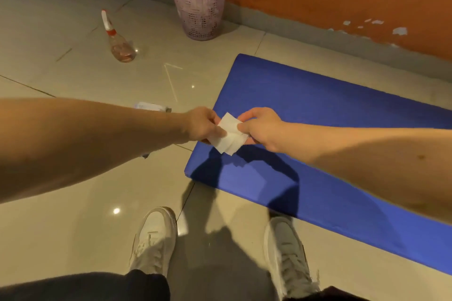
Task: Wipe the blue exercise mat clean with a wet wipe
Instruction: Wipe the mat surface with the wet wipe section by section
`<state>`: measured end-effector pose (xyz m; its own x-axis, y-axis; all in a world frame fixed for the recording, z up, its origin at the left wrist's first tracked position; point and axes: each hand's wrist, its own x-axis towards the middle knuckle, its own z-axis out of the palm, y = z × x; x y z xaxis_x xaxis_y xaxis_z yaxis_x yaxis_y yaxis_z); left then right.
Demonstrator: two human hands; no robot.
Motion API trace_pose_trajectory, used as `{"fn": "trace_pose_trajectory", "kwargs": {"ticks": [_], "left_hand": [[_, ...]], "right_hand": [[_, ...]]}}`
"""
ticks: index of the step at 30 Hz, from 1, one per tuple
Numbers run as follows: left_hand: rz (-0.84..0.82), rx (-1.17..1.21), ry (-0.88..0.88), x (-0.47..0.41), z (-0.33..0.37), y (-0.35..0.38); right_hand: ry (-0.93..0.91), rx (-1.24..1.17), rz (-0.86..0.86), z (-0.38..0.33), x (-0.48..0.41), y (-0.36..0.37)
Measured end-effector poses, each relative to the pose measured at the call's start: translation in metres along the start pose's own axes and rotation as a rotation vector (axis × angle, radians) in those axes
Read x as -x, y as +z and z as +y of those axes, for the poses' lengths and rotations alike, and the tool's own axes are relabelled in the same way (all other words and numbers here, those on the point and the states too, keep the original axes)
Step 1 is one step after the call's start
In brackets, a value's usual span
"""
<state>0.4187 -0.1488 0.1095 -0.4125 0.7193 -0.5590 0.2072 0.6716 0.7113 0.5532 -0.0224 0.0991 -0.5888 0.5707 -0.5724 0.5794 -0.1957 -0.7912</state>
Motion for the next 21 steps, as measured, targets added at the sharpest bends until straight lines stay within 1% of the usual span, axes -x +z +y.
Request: {"fn": "trace_pose_trajectory", "kwargs": {"ticks": [5, 9, 13, 16, 18, 21], "left_hand": [[-0.041, 0.031, -0.100, -0.046, -0.043, 0.030], [0.041, 0.056, -0.160, -0.074, -0.065, 0.042], [0.170, 0.008, -0.115, -0.097, -0.087, 0.052], [0.248, -0.008, -0.090, -0.101, -0.097, 0.060], [0.277, -0.026, -0.050, -0.100, -0.102, 0.065], [0.290, -0.073, -0.004, -0.095, -0.109, 0.073]], "right_hand": [[0.039, 0.073, 0.033, 0.060, -0.052, 0.005], [0.000, 0.158, 0.060, 0.091, -0.089, 0.006], [0.026, 0.212, 0.095, 0.104, -0.112, 0.012], [0.009, 0.247, 0.107, 0.106, -0.118, 0.017], [-0.016, 0.256, 0.109, 0.107, -0.116, 0.020], [-0.054, 0.332, 0.090, 0.108, -0.102, 0.022]]}}
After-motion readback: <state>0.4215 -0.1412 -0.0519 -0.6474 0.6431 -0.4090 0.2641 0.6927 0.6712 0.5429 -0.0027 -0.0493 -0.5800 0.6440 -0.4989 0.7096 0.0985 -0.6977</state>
